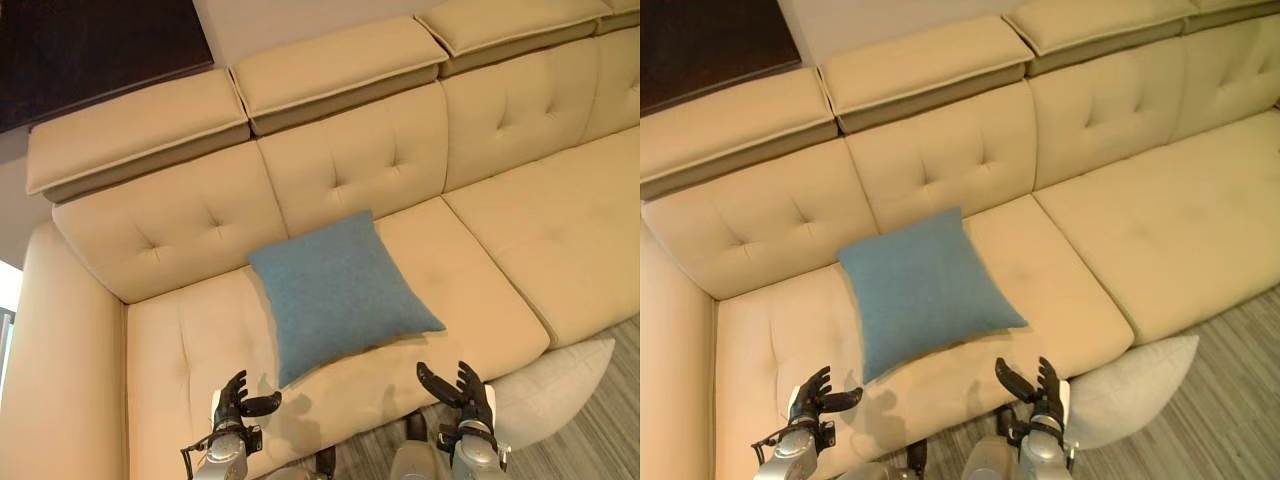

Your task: Pick up all the scattered cushions and arrange them neatly on the sofa.

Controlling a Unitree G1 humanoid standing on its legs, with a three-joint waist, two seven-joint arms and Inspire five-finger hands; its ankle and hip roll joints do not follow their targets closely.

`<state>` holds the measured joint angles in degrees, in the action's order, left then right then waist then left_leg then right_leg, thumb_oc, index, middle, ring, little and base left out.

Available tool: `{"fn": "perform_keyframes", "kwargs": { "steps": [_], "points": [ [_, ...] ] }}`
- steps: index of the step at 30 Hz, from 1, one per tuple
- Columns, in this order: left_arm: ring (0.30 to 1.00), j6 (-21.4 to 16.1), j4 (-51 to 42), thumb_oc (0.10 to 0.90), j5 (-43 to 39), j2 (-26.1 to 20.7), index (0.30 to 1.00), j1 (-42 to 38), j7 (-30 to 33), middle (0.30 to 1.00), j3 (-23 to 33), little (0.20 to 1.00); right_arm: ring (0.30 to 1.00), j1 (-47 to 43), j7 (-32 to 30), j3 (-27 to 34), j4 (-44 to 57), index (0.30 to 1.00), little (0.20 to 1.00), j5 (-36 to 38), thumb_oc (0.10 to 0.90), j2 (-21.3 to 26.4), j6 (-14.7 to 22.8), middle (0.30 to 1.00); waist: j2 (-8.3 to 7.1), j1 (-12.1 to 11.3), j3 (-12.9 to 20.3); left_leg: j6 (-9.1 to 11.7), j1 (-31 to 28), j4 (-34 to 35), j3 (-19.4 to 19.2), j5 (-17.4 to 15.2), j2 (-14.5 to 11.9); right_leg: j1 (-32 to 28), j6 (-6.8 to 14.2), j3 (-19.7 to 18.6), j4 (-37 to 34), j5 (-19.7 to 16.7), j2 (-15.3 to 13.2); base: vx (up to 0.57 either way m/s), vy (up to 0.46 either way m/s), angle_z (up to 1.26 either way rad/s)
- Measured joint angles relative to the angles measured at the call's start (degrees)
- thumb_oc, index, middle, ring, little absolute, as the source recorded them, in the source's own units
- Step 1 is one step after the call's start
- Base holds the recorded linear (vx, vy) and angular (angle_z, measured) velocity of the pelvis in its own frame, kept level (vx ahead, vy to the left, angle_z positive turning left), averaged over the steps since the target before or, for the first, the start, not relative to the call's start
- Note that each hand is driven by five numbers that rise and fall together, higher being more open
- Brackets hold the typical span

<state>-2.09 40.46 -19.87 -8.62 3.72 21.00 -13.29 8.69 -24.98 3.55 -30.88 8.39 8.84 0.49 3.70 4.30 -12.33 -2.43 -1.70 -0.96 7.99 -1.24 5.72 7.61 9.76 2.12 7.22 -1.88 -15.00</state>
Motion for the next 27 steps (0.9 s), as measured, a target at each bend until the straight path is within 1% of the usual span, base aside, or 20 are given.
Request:
{"fn": "perform_keyframes", "kwargs": {
  "steps": [1, 2, 4, 8, 9, 11, 12, 13, 14, 15, 17, 18, 19, 20, 22, 23, 24, 25, 26, 27],
  "points": [
    [0.9, -0.01, -0.86, 0.8, 0.02, 0.46, 0.9, 0.96, -0.07, 0.9, -0.5, 0.9, 0.9, 0.49, -1.06, 0.71, -0.01, 0.9, 0.9, -0.57, 0.8, 0.57, -0.25, 0.9, 0.74, 0.09, 0.42, 0.63, 0.24, 0.03, 0.29, -0.42, -1.02, -0.31, -0.24, 0.72, -0.63, -0.09, 1.03, 0.15, -0.203, 0.24],
    [0.9, 0.0, -2.07, 0.8, 0.03, 1.32, 0.9, 2.22, -0.01, 0.9, -1.24, 0.9, 0.9, 0.93, -2.96, 2.45, 0.02, 0.9, 0.9, -1.44, 0.8, 1.6, -0.39, 0.9, 2.22, 0.09, 1.12, 1.32, 0.46, -0.33, 0.36, -0.87, -2.52, -1.17, -1.12, 1.62, -1.83, -0.26, 2.51, 0.1, -0.133, 0.13],
    [0.9, -0.09, -5.09, 0.8, -0.33, 2.37, 0.9, 3.67, -0.28, 0.9, -1.97, 0.9, 0.9, 0.96, -5.6, 5.97, 0.09, 0.9, 0.9, -1.95, 0.8, 3.79, -0.94, 0.9, 3.48, 0.82, 1.91, 2.15, 0.82, -0.28, 0.36, -0.78, -4.34, -2.42, -2.3, 3.53, -3.55, -0.77, 4.24, 0.1, -0.154, 0.28],
    [0.9, -1.16, -9.45, 0.8, -2.68, 2.36, 0.9, 4.33, -0.6, 0.9, -1.55, 0.9, 0.9, -1.16, -9.19, 10.66, 1.33, 0.9, 0.9, -2.41, 0.8, 9.52, -0.99, 0.9, 3.96, 1.02, 2.33, 3.68, -0.15, 2.15, 0.98, 0.23, -6.95, -5.08, -3.52, 6.23, -7.09, -1.27, 6.61, 0.11, -0.16, 0.26],
    [0.9, -1.47, -10.34, 0.8, -2.67, 1.6, 0.9, 4.18, -1.01, 0.9, -1.28, 0.9, 0.9, -2.71, -9.27, 11.0, 1.88, 0.9, 0.9, -2.44, 0.8, 11.65, -0.77, 0.9, 3.73, 1.09, 2.3, 4.14, -0.14, 2.93, 1.37, 0.55, -7.46, -5.73, -3.94, 7.08, -8.98, -2.18, 7.16, 0.08, -0.089, 0.16],
    [0.9, -1.38, -11.72, 0.8, -2.7, 0.55, 0.9, 3.95, -1.76, 0.9, -0.31, 0.9, 0.9, -4.61, -9.13, 11.42, 2.26, 0.9, 0.9, -2.34, 0.8, 13.56, -0.49, 0.9, 3.69, 0.91, 2.28, 4.69, -0.35, 3.83, 2.14, 0.95, -8.07, -7.03, -3.85, 7.83, -11.39, -2.92, 7.88, 0.09, -0.099, 0.17],
    [0.9, -1.44, -13.81, 0.8, -2.68, -1.2, 0.9, 4.09, -1.92, 0.9, 0.78, 0.9, 0.9, -7.32, -8.98, 11.4, 2.44, 0.9, 0.9, -2.33, 0.8, 15.32, -0.14, 0.9, 3.52, 0.19, 2.3, 5.11, -1.32, 4.65, 2.29, 1.35, -8.67, -7.97, -4.4, 8.43, -12.56, -3.78, 8.43, 0.07, -0.085, 0.11],
    [0.9, -1.43, -14.8, 0.8, -2.67, -2.03, 0.9, 4.1, -1.94, 0.9, 1.31, 0.9, 0.9, -8.38, -8.96, 11.19, 2.53, 0.9, 0.9, -2.32, 0.8, 15.99, 0.09, 0.9, 3.55, -0.49, 2.32, 5.25, -1.27, 4.88, 2.44, 1.46, -8.96, -8.27, -4.45, 8.55, -12.59, -3.78, 8.76, 0.05, -0.1, 0.12],
    [0.9, -1.56, -16.27, 0.8, -2.45, -3.71, 0.9, 3.62, -2.34, 0.9, 2.5, 0.9, 0.9, -10.26, -8.17, 8.24, 2.12, 0.9, 0.9, -2.43, 0.8, 19.31, 0.07, 0.9, 3.58, -0.78, 2.38, 5.58, -1.8, 5.18, 2.71, 1.68, -9.32, -8.4, -4.68, 8.73, -12.62, -3.62, 9.06, -0.02, -0.057, 0.2],
    [0.9, -1.35, -16.56, 0.8, -1.38, -6.26, 0.9, 1.82, -2.85, 0.9, 2.62, 0.9, 0.9, -11.98, -6.01, 5.42, 1.94, 0.9, 0.9, -2.87, 0.8, 23.44, 0.0, 0.9, 3.96, -1.82, 2.62, 5.91, -1.23, 5.24, 3.52, 1.89, -9.44, -8.14, -4.76, 9.48, -12.92, -3.55, 9.13, -0.02, -0.056, 0.25],
    [0.9, -1.23, -16.61, 0.8, 1.17, -10.36, 0.9, -1.06, -2.78, 0.9, 2.8, 0.9, 0.9, -15.55, -4.28, 3.29, 1.76, 0.9, 0.9, -3.16, 0.8, 26.65, 0.02, 0.9, 4.11, -2.6, 2.69, 6.16, -0.05, 5.22, 4.25, 2.33, -9.61, -7.48, -4.96, 10.37, -12.97, -3.68, 9.24, -0.12, -0.021, 0.23],
    [0.9, -1.15, -16.48, 0.8, 3.12, -13.79, 0.9, -4.09, -2.63, 0.9, 3.28, 0.9, 0.9, -19.36, -3.87, 2.02, 1.73, 0.9, 0.9, -3.14, 0.8, 27.83, 0.04, 0.9, 4.07, -3.38, 2.66, 6.58, 1.07, 5.14, 4.67, 2.8, -9.79, -6.55, -5.46, 10.65, -12.64, -4.11, 9.47, -0.28, -0.022, 0.27],
    [0.9, -0.58, -15.48, 0.8, 4.57, -17.48, 0.9, -8.76, -1.81, 0.9, 2.61, 0.9, 0.9, -25.12, -3.88, -2.22, -1.14, 0.9, 0.9, -3.14, 0.8, 30.5, -0.05, 0.9, 4.14, -3.54, 2.63, 6.99, 3.36, 4.73, 5.52, 3.58, -9.69, -5.0, -5.82, 11.94, -12.58, -4.59, 9.67, -0.24, -0.012, 0.33],
    [0.9, -0.21, -14.1, 0.8, 5.22, -19.39, 0.9, -13.24, -1.63, 0.9, 1.99, 0.9, 0.9, -29.19, -3.29, -4.56, -3.16, 0.9, 0.9, -3.16, 0.8, 32.28, -0.14, 0.9, 4.18, -3.65, 2.49, 7.3, 5.43, 4.3, 5.98, 4.12, -9.57, -3.4, -5.83, 12.15, -12.57, -4.96, 9.53, -0.21, 0.0, 0.38],
    [0.9, -0.28, -12.05, 0.8, 5.42, -20.45, 0.9, -23.05, 0.67, 0.9, 2.18, 0.9, 0.9, -37.01, -2.79, -7.07, -6.34, 0.9, 0.9, -3.07, 0.8, 33.6, -0.05, 0.9, 4.64, -4.89, 1.83, 7.94, 9.24, 4.3, 7.6, 5.73, -9.6, -0.53, -6.35, 13.86, -12.55, -6.26, 9.45, -0.23, 0.03, 0.39],
    [0.9, -0.25, -10.85, 0.8, 5.29, -21.37, 0.9, -26.26, 1.57, 0.9, 1.08, 0.9, 0.9, -41.4, -2.88, -9.6, -9.76, 0.9, 0.9, -2.61, 0.8, 33.51, -0.13, 0.9, 4.71, -5.09, 1.38, 7.94, 10.23, 4.11, 7.62, 6.13, -9.48, 0.32, -6.55, 13.97, -12.55, -6.51, 9.41, -0.21, 0.044, 0.24],
    [0.9, -0.22, -7.52, 0.8, 5.11, -24.32, 0.9, -33.24, 2.26, 0.9, -2.72, 0.9, 0.9, -50.88, -2.55, -14.52, -16.0, 0.9, 0.9, -1.1, 0.8, 33.6, -1.13, 0.9, 5.18, -5.38, 0.88, 8.3, 13.08, 4.11, 7.58, 6.88, -9.32, 3.21, -6.34, 13.95, -12.55, -6.69, 9.51, -0.09, 0.028, 0.05],
    [0.9, -0.38, -6.32, 0.8, 4.61, -24.62, 0.9, -36.64, 2.51, 0.9, -3.08, 0.9, 0.9, -54.19, -2.58, -15.22, -17.12, 0.9, 0.9, -0.16, 0.8, 33.57, -1.16, 0.9, 5.62, -5.63, 0.13, 8.4, 14.36, 4.29, 7.58, 7.4, -9.33, 4.4, -6.17, 14.03, -12.55, -7.19, 9.57, -0.13, 0.017, 0.04],
    [0.9, -0.68, -2.57, 0.8, 3.27, -24.74, 0.9, -44.21, 3.85, 0.9, -4.82, 0.9, 0.9, -60.81, -2.7, -17.54, -20.72, 0.9, 0.9, 1.78, 0.8, 33.56, -1.06, 0.9, 6.17, -6.13, -1.82, 8.67, 16.17, 4.35, 7.62, 8.32, -9.29, 6.03, -6.37, 14.05, -12.54, -8.01, 9.51, -0.07, 0.008, 0.06],
    [0.9, -0.98, -0.51, 0.8, 2.13, -24.95, 0.9, -48.97, 4.64, 0.9, -6.27, 0.9, 0.9, -63.85, -2.82, -19.0, -22.19, 0.9, 0.9, 3.15, 0.8, 33.19, -0.93, 0.9, 6.27, -6.39, -3.21, 8.89, 17.11, 4.35, 7.8, 8.69, -9.32, 6.95, -6.5, 14.26, -12.54, -8.29, 9.55, -0.11, 0.007, 0.11]
  ]
}}
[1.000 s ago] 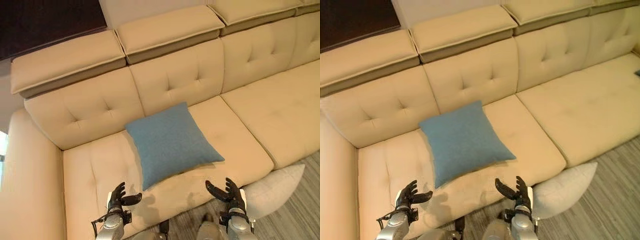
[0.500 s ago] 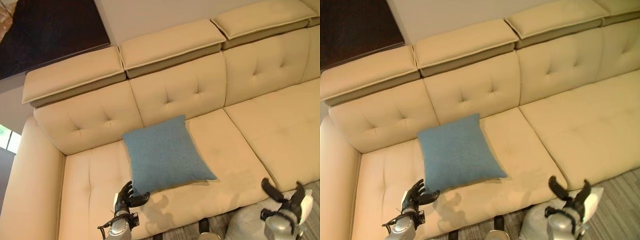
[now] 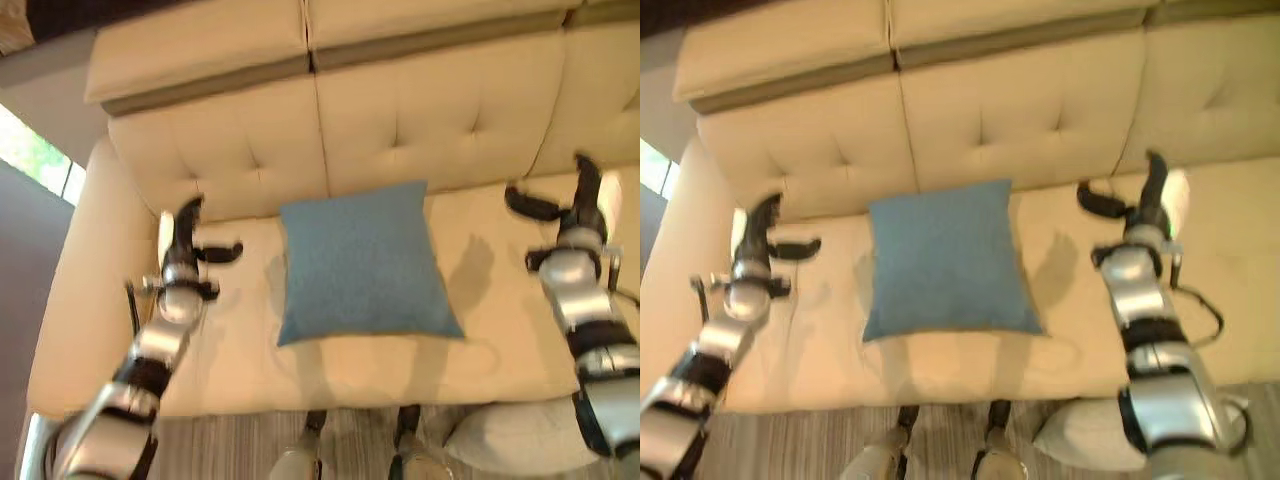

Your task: Pick up all the scattered cushions and arrange them neatly on the sofa.

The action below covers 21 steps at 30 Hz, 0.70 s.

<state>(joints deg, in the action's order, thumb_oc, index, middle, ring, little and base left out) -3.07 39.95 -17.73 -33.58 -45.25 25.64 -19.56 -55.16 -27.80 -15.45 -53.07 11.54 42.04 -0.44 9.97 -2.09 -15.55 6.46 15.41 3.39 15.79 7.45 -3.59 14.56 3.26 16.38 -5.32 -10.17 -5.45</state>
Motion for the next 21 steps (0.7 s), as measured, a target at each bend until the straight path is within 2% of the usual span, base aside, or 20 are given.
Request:
{"fn": "perform_keyframes", "kwargs": {
  "steps": [1, 3, 5, 7, 10, 11, 13, 14, 15, 16, 17, 20, 21],
  "points": [
    [0.9, -0.27, 3.11, 0.8, -0.66, -0.57, 0.9, -6.02, 0.45, 0.9, -2.68, 0.9, 0.9, -3.92, 0.12, -2.66, -3.02, 0.9, 0.9, 1.44, 0.8, -1.15, -0.35, 0.9, -0.24, 0.12, -1.5, 0.43, 1.29, 0.01, 0.44, 0.38, 0.02, 1.02, -0.23, 0.5, 0.01, -0.23, 0.14, -0.06, 0.012, 0.12],
    [0.9, -1.39, 3.74, 0.8, -1.18, -0.61, 0.9, -10.62, 1.35, 0.9, -4.25, 0.9, 0.9, -5.61, 0.05, -3.55, -2.87, 0.9, 0.9, 3.1, 0.8, -3.17, -0.71, 0.9, -0.66, 0.13, -2.97, 0.66, 2.89, 0.0, 0.53, 0.67, -0.04, 2.56, -0.51, 0.59, 0.02, -0.48, 0.33, -0.06, 0.028, 0.06],
    [0.9, -1.88, 8.34, 0.8, -3.15, -0.26, 0.9, -15.67, 1.15, 0.9, -7.61, 0.9, 0.9, -7.2, 0.16, -6.38, -3.0, 0.9, 0.9, 5.41, 0.8, -5.49, -0.79, 0.9, -0.76, 0.3, -4.3, 0.67, 4.71, 0.07, 0.35, 0.7, -0.04, 4.48, -1.09, 0.51, 0.03, -1.16, 0.31, -0.08, 0.063, -0.03],
    [0.9, -1.65, 14.93, 0.8, -6.45, 1.33, 0.9, -18.79, 1.07, 0.9, -8.48, 0.9, 0.9, -8.57, 0.18, -9.02, -2.93, 0.9, 0.9, 8.61, 0.8, -8.83, -0.74, 0.9, -0.88, 1.19, -5.16, 0.68, 6.56, -0.04, -0.32, 0.74, 0.2, 6.27, -1.19, 0.5, 0.05, -1.36, 0.04, -0.06, 0.044, -0.03],
    [0.9, -1.7, 16.55, 0.8, -11.16, 5.24, 0.9, -19.27, 0.4, 0.9, -8.44, 0.9, 0.9, -8.93, 0.36, -11.05, -2.99, 0.9, 0.9, 11.74, 0.8, -11.51, -0.65, 0.9, -0.87, 1.53, -7.71, 0.68, 7.38, -0.51, -1.1, 0.74, 0.4, 6.57, -1.2, 0.58, 0.06, -1.36, -0.32, -0.05, 0.057, 0.09],
    [0.9, -2.04, 19.89, 0.8, -11.6, 7.22, 0.9, -19.94, -0.69, 0.9, -9.14, 0.9, 0.9, -9.48, 0.53, -12.38, -4.31, 0.9, 0.9, 12.52, 0.8, -12.59, -0.2, 0.9, -0.95, 1.6, -8.05, 0.69, 8.24, -1.19, -1.3, 0.73, 0.67, 6.96, -1.2, 0.58, 0.06, -1.36, -0.76, -0.01, 0.052, 0.12],
    [0.9, -1.42, 24.73, 0.8, -11.96, 9.5, 0.9, -20.25, -1.77, 0.9, -9.13, 0.9, 0.9, -10.09, 0.94, -12.81, -5.02, 0.9, 0.9, 13.87, 0.8, -14.53, 0.34, 0.9, -2.01, 2.11, -8.92, 0.74, 9.72, -3.9, -2.18, 0.68, 1.67, 6.99, -1.38, 0.5, 0.07, -1.5, -1.22, -0.01, 0.05, 0.22],
    [0.9, -1.0, 27.36, 0.8, -12.03, 10.11, 0.9, -20.29, -3.09, 0.9, -9.09, 0.9, 0.9, -10.86, 1.08, -12.68, -5.16, 0.9, 0.9, 14.45, 0.8, -15.67, 0.62, 0.9, -3.21, 3.26, -9.68, 1.27, 14.35, -11.0, -3.38, -0.51, 3.79, 6.87, -1.91, 0.29, 0.12, -2.1, -3.04, 0.0, 0.022, 0.39],
    [0.9, -0.48, 28.05, 0.8, -12.57, 10.36, 0.9, -20.14, -3.74, 0.9, -8.96, 0.9, 0.9, -10.99, 1.33, -12.67, -5.0, 0.9, 0.9, 15.08, 0.8, -16.12, 0.95, 0.9, -3.83, 3.5, -9.89, 0.11, 15.06, -8.4, -3.65, -1.16, 4.54, 6.88, -1.91, -0.05, 0.16, -2.15, -3.62, 0.1, 0.001, 0.26],
    [0.9, 0.57, 29.04, 0.8, -14.0, 10.82, 0.9, -20.0, -4.93, 0.9, -8.61, 0.9, 0.9, -11.2, 2.14, -12.75, -4.76, 0.9, 0.9, 16.46, 0.8, -15.71, 1.19, 0.9, -3.51, 3.16, -9.89, -1.76, 12.16, 1.34, -3.76, 6.51, 3.2, 6.83, -1.67, -0.51, 0.17, -1.96, -2.61, 0.11, -0.008, -0.2],
    [0.9, 1.32, 29.85, 0.8, -15.04, 10.62, 0.9, -19.75, -6.19, 0.9, -8.57, 0.9, 0.9, -11.35, 3.91, -14.27, -4.45, 0.9, 0.9, 18.9, 0.8, -15.66, 1.26, 0.9, -3.33, 2.81, -9.98, -2.04, 11.02, 1.83, -4.27, 8.21, 1.84, 6.11, -0.39, -0.89, 0.16, -0.85, -1.29, 0.11, 0.0, -0.2],
    [0.9, 2.25, 29.76, 0.8, -15.99, 11.98, 0.9, -19.67, -10.12, 0.9, -9.2, 0.9, 0.9, -11.31, 8.82, -16.11, -4.53, 0.9, 0.9, 24.01, 0.8, -12.66, 1.27, 0.9, -3.33, 3.0, -9.99, -2.06, 10.74, 1.8, -4.13, 8.22, 2.53, 6.5, 0.0, -0.83, 1.8, -0.61, -2.1, 0.03, 0.024, 0.05],
    [0.9, 2.73, 29.4, 0.8, -16.51, 12.38, 0.9, -19.59, -11.82, 0.9, -9.67, 0.9, 0.545, -11.31, 10.63, -17.07, -4.46, 0.545, 0.545, 25.88, 0.563, -11.52, 1.06, 0.545, -3.36, 2.95, -9.97, -2.06, 10.44, 1.8, -4.19, 8.21, 3.12, 5.64, 0.17, -0.75, 0.91, -0.71, -2.29, 0.02, 0.019, 0.06]
  ]
}}
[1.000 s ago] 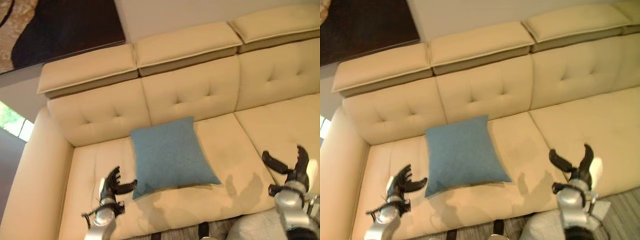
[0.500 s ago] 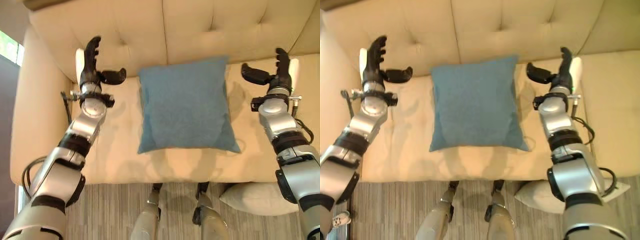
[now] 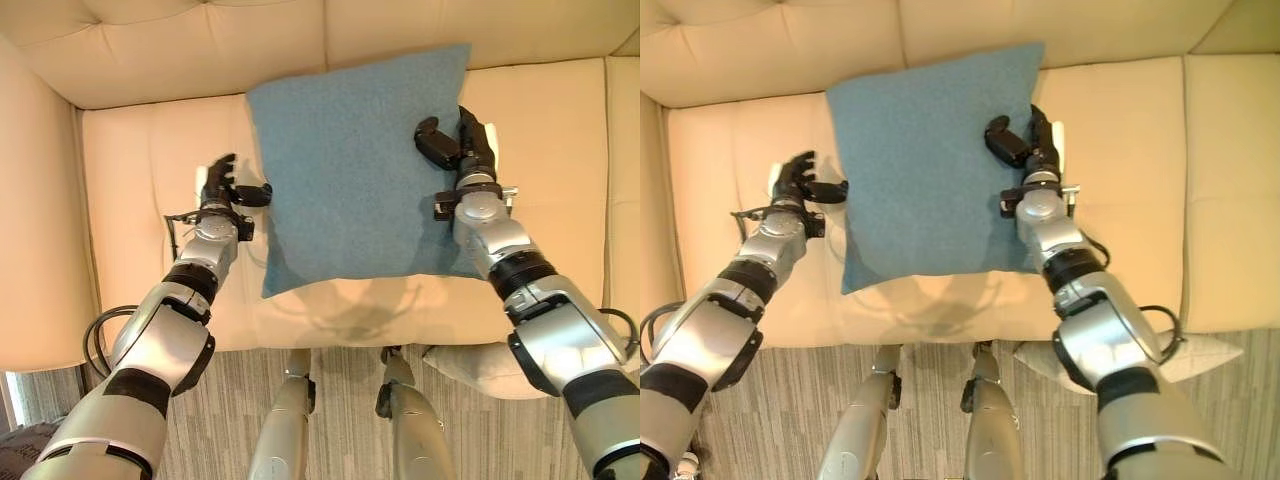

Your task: Pick up all the scattered cushions and arrange them neatly on the sofa.

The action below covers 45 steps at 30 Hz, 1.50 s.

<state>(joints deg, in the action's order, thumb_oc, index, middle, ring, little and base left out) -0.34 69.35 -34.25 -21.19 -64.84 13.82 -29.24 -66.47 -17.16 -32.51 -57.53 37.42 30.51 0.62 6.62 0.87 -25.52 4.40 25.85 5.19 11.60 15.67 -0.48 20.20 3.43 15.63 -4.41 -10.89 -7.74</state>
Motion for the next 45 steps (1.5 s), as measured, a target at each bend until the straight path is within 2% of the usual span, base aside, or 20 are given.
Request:
{"fn": "perform_keyframes", "kwargs": {
  "steps": [1, 4, 5, 6, 7, 8, 11, 17, 21, 25, 28, 31, 32, 33, 35, 37, 39, 41, 42, 45],
  "points": [
    [0.9, 0.28, -0.34, 0.8, -0.95, -0.05, 0.9, -0.05, -2.05, 0.9, 0.02, 0.9, 0.3, -0.28, 2.13, -0.87, 0.0, 0.3, 0.3, 1.46, 0.4, 1.0, -0.16, 0.3, -0.01, 0.0, 0.0, 0.0, -0.15, 0.0, -0.06, 0.0, 0.53, -0.64, 0.23, -0.01, -0.88, 0.04, -0.32, 0.0, 0.0, 0.0],
    [0.9, 1.08, -0.92, 0.8, -6.18, -0.84, 0.9, -0.04, -5.62, 0.9, 0.18, 0.9, 0.3, -0.92, 6.4, -3.22, 0.03, 0.3, 0.3, 4.14, 0.4, 2.34, -0.43, 0.3, -0.01, -0.08, 0.0, 0.02, -0.25, 0.02, -0.13, -0.02, 0.15, -0.62, 0.49, 0.04, -0.86, 0.18, 0.08, -0.05, 0.032, -0.06],
    [0.599, 1.17, -1.28, 0.599, -9.3, -0.54, 0.599, 0.23, -6.84, 0.599, 0.27, 0.599, 0.3, -0.96, 7.34, -3.27, 0.01, 0.3, 0.3, 4.45, 0.4, 2.5, -0.54, 0.3, -0.01, 0.04, 0.0, 0.04, -0.26, 0.03, -0.11, -0.1, -0.18, -0.62, 0.63, 0.22, -0.85, 0.35, 0.41, -0.01, 0.0, -0.06],
    [0.556, 1.42, -1.55, 0.571, -11.0, -0.65, 0.556, 0.66, -7.33, 0.556, 0.77, 0.556, 0.3, -0.96, 7.63, -3.44, -0.05, 0.3, 0.3, 4.49, 0.4, 2.51, -0.55, 0.3, -0.01, 0.07, 0.0, 0.17, -0.32, 0.04, -0.1, -0.21, -0.41, -0.67, 0.96, 0.21, -0.85, 0.56, 0.61, -0.01, -0.02, -0.09],
    [0.556, 1.48, -2.13, 0.571, -13.24, 0.27, 0.556, 1.18, -7.49, 0.556, 0.74, 0.556, 0.3, -0.94, 8.15, -3.71, -0.07, 0.3, 0.3, 4.54, 0.4, 2.53, -0.59, 0.3, -0.01, 0.23, 0.0, 0.69, -0.36, 0.04, -0.09, -0.69, -0.97, -0.6, 0.88, 0.19, -0.87, 0.53, 1.19, -0.01, -0.03, -0.14],
    [0.9, 1.56, -2.91, 0.8, -15.87, 0.47, 0.9, 1.94, -7.35, 0.9, 2.41, 0.9, 0.3, -0.94, 8.43, -4.48, -0.07, 0.3, 0.3, 4.55, 0.4, 2.47, -0.61, 0.3, -0.01, -0.08, 0.01, 0.79, -0.43, 0.04, -0.05, -1.26, -1.16, -0.54, 0.53, 0.2, -0.83, 0.13, 1.64, -0.1, 0.012, -0.1],
    [0.9, 1.23, -3.09, 0.8, -21.46, 1.83, 0.9, 2.65, -7.06, 0.9, 2.98, 0.9, 0.3, -0.57, 9.58, -4.68, -0.09, 0.3, 0.3, 4.7, 0.4, 2.55, -0.78, 0.3, -0.03, 0.2, 0.01, 0.85, -0.46, 0.04, -0.04, -1.31, -1.94, -0.46, 0.42, -0.14, -0.85, 0.13, 2.38, -0.01, -0.014, -0.06],
    [0.9, 0.85, -3.91, 0.8, -21.88, 0.98, 0.9, 3.43, -6.06, 0.9, 3.01, 0.9, 0.3, 3.0, 10.67, -5.41, 3.08, 0.3, 0.3, 5.83, 0.4, 2.56, -0.82, 0.3, -0.29, 0.55, -0.13, 0.67, -1.25, 0.03, -0.36, -1.18, -2.4, -1.12, 0.03, -0.43, -0.84, -0.32, 2.55, 0.0, -0.005, -0.02],
    [0.9, 0.44, -4.83, 0.8, -21.37, -0.64, 0.9, 4.17, -4.01, 0.9, 3.01, 0.9, 0.3, 5.07, 10.71, -6.87, 6.59, 0.3, 0.3, 5.93, 0.4, 2.53, -0.88, 0.3, -2.1, 0.63, -1.23, 0.65, -3.58, 0.03, -1.76, -1.19, -2.5, -2.8, 0.02, -1.7, -0.84, -0.31, 2.52, 0.0, -0.046, -0.13],
    [0.9, -0.9, -10.86, 0.8, -21.41, -2.43, 0.9, 6.31, -1.99, 0.9, 3.04, 0.9, 0.3, 6.97, 10.86, -6.82, 9.03, 0.3, 0.3, 5.87, 0.4, 2.81, -0.81, 0.3, -2.84, 1.1, -1.61, 0.18, -4.44, 0.04, -1.94, -1.54, -2.67, -3.59, 0.01, -1.83, -0.84, -0.29, 2.66, 0.0, 0.0, 0.0],
    [0.9, -1.86, -11.64, 0.8, -21.49, -2.5, 0.9, 6.46, -1.86, 0.9, 3.04, 0.9, 0.3, 8.89, 11.3, -6.43, 9.03, 0.3, 0.3, 5.86, 0.4, 2.73, -0.79, 0.3, -3.25, 1.05, -1.7, 0.09, -4.6, 0.04, -2.53, -1.66, -2.63, -3.55, 0.01, -2.36, -0.85, -0.31, 2.58, -0.02, -0.018, -0.07],
    [0.9, -2.7, -14.36, 0.8, -22.08, -2.74, 0.9, 9.05, -2.1, 0.9, 5.45, 0.9, 0.3, 10.28, 12.3, -6.48, 9.41, 0.3, 0.3, 5.77, 0.4, 2.36, -0.78, 0.3, -4.18, 1.08, -1.97, -0.08, -4.99, 0.04, -3.6, -1.82, -2.64, -3.36, 0.02, -3.6, -0.85, -0.31, 2.55, -0.01, -0.002, -0.18],
    [0.38, -3.44, -15.06, 0.453, -23.04, -2.66, 0.38, 10.58, -2.5, 0.38, 6.33, 0.38, 0.3, 10.71, 12.91, -6.61, 9.5, 0.3, 0.3, 5.67, 0.4, 2.28, -0.79, 0.3, -4.51, 1.12, -1.98, -0.27, -5.28, 0.04, -4.24, -1.96, -2.66, -3.37, 0.07, -4.09, -0.85, -0.42, 2.54, 0.0, 0.001, -0.15],
    [0.3, -3.43, -15.15, 0.4, -23.39, -2.66, 0.3, 10.93, -2.53, 0.3, 6.77, 0.3, 0.3, 10.73, 13.12, -6.74, 9.51, 0.3, 0.3, 5.65, 0.4, 2.3, -0.79, 0.3, -4.62, 1.12, -2.02, -0.34, -5.4, 0.04, -4.44, -2.02, -2.67, -3.37, 0.03, -4.27, -0.85, -0.57, 2.54, 0.0, 0.004, -0.19],
    [0.3, -5.26, -16.99, 0.4, -23.66, -2.46, 0.3, 13.7, -2.68, 0.3, 6.78, 0.3, 0.3, 10.79, 13.33, -6.35, 9.81, 0.3, 0.3, 4.69, 0.4, 2.16, -0.84, 0.3, -5.77, 0.8, -2.57, -0.44, -6.9, 0.03, -5.88, -2.53, -2.76, -4.04, 0.02, -5.38, -0.84, -0.73, 2.56, 0.01, 0.014, -0.29],
    [0.3, -5.33, -18.47, 0.4, -23.65, -2.69, 0.3, 17.02, -3.36, 0.3, 6.62, 0.3, 0.3, 12.24, 13.4, -6.45, 12.02, 0.3, 0.3, 3.02, 0.4, 2.58, -0.99, 0.3, -6.56, 0.65, -2.36, -0.43, -8.25, 0.05, -6.43, -3.13, -2.72, -5.07, 0.1, -5.99, -0.85, -0.66, 2.49, 0.04, 0.039, -0.24],
    [0.3, -5.49, -26.37, 0.4, -23.37, -4.28, 0.3, 23.77, -3.39, 0.3, 5.78, 0.3, 0.3, 15.53, 13.82, -3.76, 16.59, 0.3, 0.3, -0.67, 0.4, 4.69, -1.26, 0.3, -7.49, 0.17, -2.73, -0.85, -10.36, 0.03, -7.42, -3.68, -2.66, -6.77, 0.3, -6.6, -0.82, -0.49, 2.33, 0.05, 0.045, -0.15],
    [0.3, -4.84, -29.95, 0.4, -22.37, -4.1, 0.3, 30.56, -3.5, 0.3, 4.01, 0.3, 0.3, 20.79, 14.64, -1.26, 18.55, 0.3, 0.3, -4.17, 0.4, 5.17, -1.39, 0.3, -8.02, 0.03, -2.23, -1.05, -13.9, 0.07, -7.75, -3.98, -2.5, -10.29, 0.44, -6.14, -0.88, -0.28, 2.1, 0.05, 0.088, -0.03],
    [0.3, -4.36, -30.18, 0.4, -22.37, -3.77, 0.3, 33.7, -3.85, 0.3, 2.9, 0.3, 0.3, 23.69, 14.78, 0.18, 18.72, 0.3, 0.3, -5.1, 0.4, 5.16, -1.37, 0.3, -8.54, -0.09, 0.49, -1.21, -13.82, 0.07, -7.73, -5.13, -2.34, -10.25, 1.03, -5.93, -0.88, 1.0, 1.6, 0.08, 0.165, 0.15],
    [0.3, -1.54, -33.4, 0.4, -21.73, -4.48, 0.3, 37.65, -5.63, 0.3, 2.26, 0.3, 0.3, 29.34, 15.55, 7.42, 21.94, 0.3, 0.3, -7.7, 0.4, 5.67, -2.03, 0.3, -8.48, -0.05, 0.92, -1.47, -14.91, 0.05, -6.55, -5.5, -1.36, -12.12, 1.01, -4.54, -0.83, 1.49, 0.8, 0.1, 0.244, 0.2]
  ]
}}
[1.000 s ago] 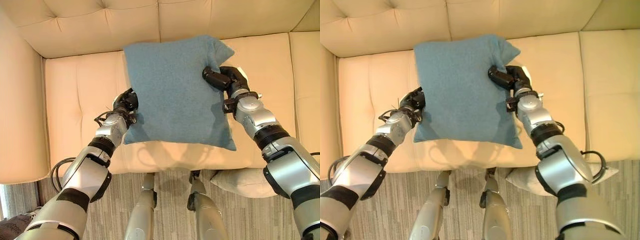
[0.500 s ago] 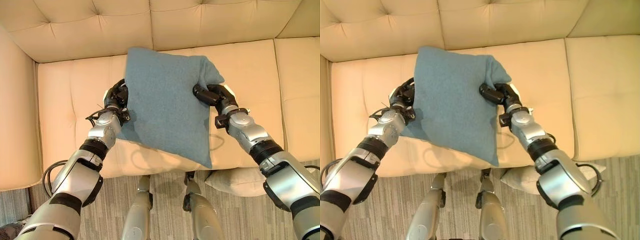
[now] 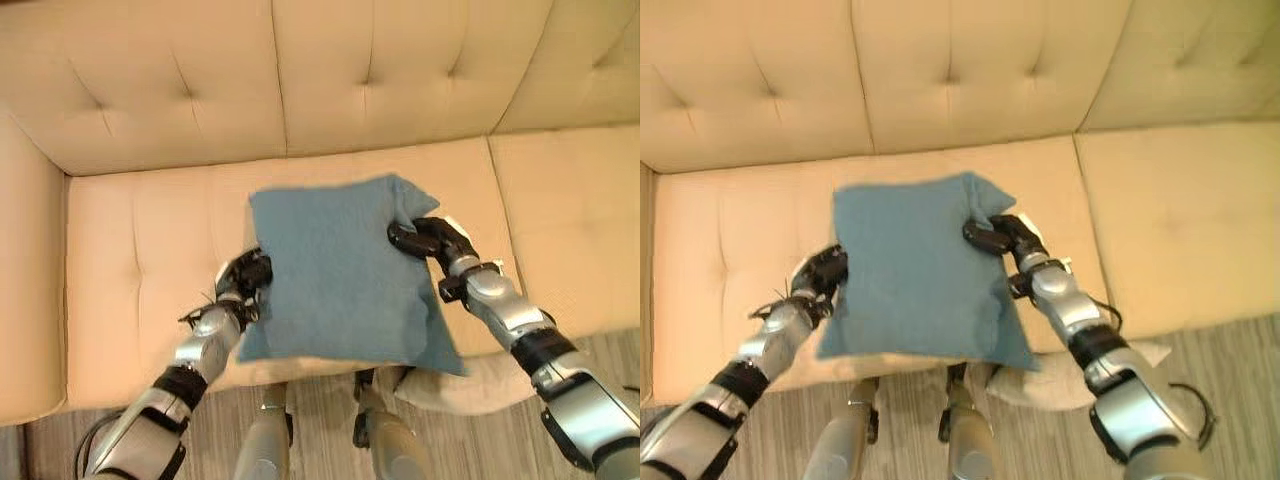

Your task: Pick up all the scattered cushions and arrange them neatly on the sofa.

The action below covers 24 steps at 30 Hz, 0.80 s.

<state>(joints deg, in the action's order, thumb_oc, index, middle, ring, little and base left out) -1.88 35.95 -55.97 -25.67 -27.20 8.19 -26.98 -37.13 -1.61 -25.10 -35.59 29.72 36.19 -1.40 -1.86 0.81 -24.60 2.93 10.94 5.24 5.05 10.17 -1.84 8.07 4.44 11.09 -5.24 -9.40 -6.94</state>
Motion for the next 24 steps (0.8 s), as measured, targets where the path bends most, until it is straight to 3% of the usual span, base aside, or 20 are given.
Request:
{"fn": "perform_keyframes", "kwargs": {
  "steps": [2, 6, 9, 10, 11, 12, 13, 14, 15, 17, 20, 21, 24],
  "points": [
    [0.3, 1.05, -4.77, 0.4, 0.5, -0.01, 0.3, 3.87, -0.43, 0.3, 0.02, 0.3, 0.3, 3.45, 0.05, 4.04, 2.16, 0.3, 0.3, -1.87, 0.4, -1.22, -0.5, 0.3, 0.17, 0.03, 0.05, -0.07, -1.37, 0.0, 0.32, 0.12, 0.29, -1.54, 0.15, 0.37, -0.02, 0.19, -0.45, 0.04, 0.215, 0.18],
    [0.3, 1.74, -14.59, 0.4, 2.49, -1.78, 0.3, 10.45, -1.66, 0.3, 2.33, 0.3, 0.3, 9.59, 0.14, 10.56, 9.05, 0.3, 0.3, -7.24, 0.4, -0.58, -0.92, 0.3, 3.18, -0.25, 0.69, -2.1, -4.38, -0.12, 1.12, -1.46, 3.1, -4.18, 1.67, 1.44, 2.64, 1.99, -2.93, 0.03, 0.223, 0.19],
    [0.3, 2.17, -16.27, 0.4, 3.59, 0.05, 0.3, 11.11, -1.87, 0.3, 4.55, 0.3, 0.3, 15.07, 0.25, 14.93, 13.61, 0.3, 0.3, -9.97, 0.4, -0.98, -0.85, 0.3, 6.06, 0.09, 0.86, -4.38, -7.11, -2.82, 3.79, -3.18, 4.7, -4.61, 3.01, 1.95, 13.64, 7.72, -5.66, -0.03, 0.078, 0.52],
    [0.3, 1.96, -16.83, 0.4, 4.36, 0.99, 0.3, 11.46, -1.88, 0.3, 5.23, 0.3, 0.3, 17.73, 0.14, 15.67, 14.32, 0.3, 0.3, -10.5, 0.4, -1.22, -0.66, 0.3, 6.78, 0.25, 1.86, -4.46, -8.36, -2.89, 5.05, -3.27, 5.13, -3.98, 2.01, 0.85, 18.09, 9.37, -6.43, -0.04, -0.033, 0.57],
    [0.3, 1.66, -17.23, 0.4, 4.45, 0.75, 0.3, 11.56, -1.91, 0.3, 5.85, 0.3, 0.3, 18.43, 0.32, 15.47, 14.34, 0.3, 0.3, -10.81, 0.4, -1.12, -0.67, 0.3, 6.57, -0.33, 2.8, -4.62, -8.35, -2.8, 5.26, -3.4, 5.24, -3.16, 2.53, 0.29, 20.26, 10.81, -6.43, -0.07, -0.044, 0.6],
    [0.3, 1.69, -18.72, 0.4, 5.23, 0.58, 0.3, 11.97, -1.93, 0.3, 8.03, 0.3, 0.3, 19.65, 0.65, 15.45, 15.01, 0.3, 0.3, -11.66, 0.4, -1.27, -0.48, 0.3, 6.31, -1.13, 3.29, -4.44, -8.31, -2.99, 6.64, -3.28, 5.22, -1.81, 3.72, -1.29, 25.67, 15.37, -4.07, -0.03, -0.04, 0.4],
    [0.3, 1.5, -20.67, 0.4, 5.67, -0.2, 0.3, 13.29, -1.97, 0.3, 10.29, 0.3, 0.3, 20.45, 0.94, 14.81, 15.58, 0.3, 0.3, -12.39, 0.4, -1.51, -0.38, 0.3, 5.45, -1.91, 4.03, -4.16, -7.89, -2.84, 7.19, -2.95, 4.91, -0.96, 1.92, -1.51, 28.7, 19.29, -0.84, -0.03, -0.031, 0.35],
    [0.3, 1.36, -21.4, 0.4, 5.91, -0.58, 0.3, 13.96, -2.12, 0.3, 11.41, 0.3, 0.3, 20.37, 1.4, 14.14, 15.59, 0.3, 0.3, -12.99, 0.4, -1.72, -0.38, 0.3, 4.6, -2.72, 4.63, -3.8, -7.69, -2.75, 6.87, -2.87, 5.06, -0.41, 0.61, -0.19, 28.73, 20.63, -0.1, 0.0, -0.097, -0.02],
    [0.3, 1.55, -21.51, 0.4, 6.67, -1.87, 0.3, 14.57, -2.24, 0.3, 11.8, 0.3, 0.3, 20.25, 2.04, 13.39, 15.64, 0.3, 0.3, -14.34, 0.4, -2.24, -0.34, 0.3, 4.1, -4.84, 5.46, -3.27, -7.54, -2.98, 6.31, -3.07, 5.03, -1.86, -2.9, 1.72, 25.15, 21.11, 0.49, 0.0, -0.081, -0.14],
    [0.3, 1.93, -21.43, 0.4, 6.77, -2.34, 0.3, 15.44, -2.6, 0.3, 12.02, 0.3, 0.3, 20.41, 1.98, 12.14, 15.6, 0.3, 0.3, -15.53, 0.4, -2.33, -0.45, 0.3, 4.69, -4.91, 6.2, -2.38, -7.47, -3.1, 8.02, -2.64, 4.14, -4.38, -3.31, 2.66, 21.79, 19.93, 2.53, -0.08, -0.1, 0.22],
    [0.3, 1.95, -20.23, 0.4, 6.77, -2.02, 0.3, 15.92, -2.76, 0.3, 11.84, 0.3, 0.3, 20.28, 2.04, 11.48, 15.55, 0.3, 0.3, -15.93, 0.4, -1.84, -0.42, 0.3, 3.58, -6.25, 6.79, -0.1, -4.65, -8.42, 7.45, -3.0, 4.49, -6.32, -3.89, 3.87, 19.25, 19.43, 3.07, -0.18, -0.017, 0.37],
    [0.3, 2.12, -20.03, 0.4, 6.77, -1.77, 0.3, 16.0, -2.76, 0.3, 11.66, 0.3, 0.3, 20.35, 1.95, 11.43, 15.54, 0.3, 0.3, -15.99, 0.4, -1.5, -0.44, 0.3, 3.42, -6.06, 6.85, 0.14, -3.88, -9.74, 6.44, -2.9, 4.82, -7.15, -4.08, 4.58, 18.34, 19.28, 2.74, -0.13, 0.046, 0.5],
    [0.3, 2.2, -19.54, 0.4, 6.86, -1.44, 0.3, 16.57, -2.76, 0.3, 11.38, 0.3, 0.3, 19.74, 1.76, 10.84, 15.47, 0.3, 0.3, -16.94, 0.4, -1.1, -0.48, 0.3, 3.34, -6.53, 6.92, 1.17, -3.54, -10.79, -3.03, -1.96, 3.67, -9.67, -5.47, 6.76, 15.85, 18.34, 2.51, -0.07, 0.144, 0.27]
  ]
}}
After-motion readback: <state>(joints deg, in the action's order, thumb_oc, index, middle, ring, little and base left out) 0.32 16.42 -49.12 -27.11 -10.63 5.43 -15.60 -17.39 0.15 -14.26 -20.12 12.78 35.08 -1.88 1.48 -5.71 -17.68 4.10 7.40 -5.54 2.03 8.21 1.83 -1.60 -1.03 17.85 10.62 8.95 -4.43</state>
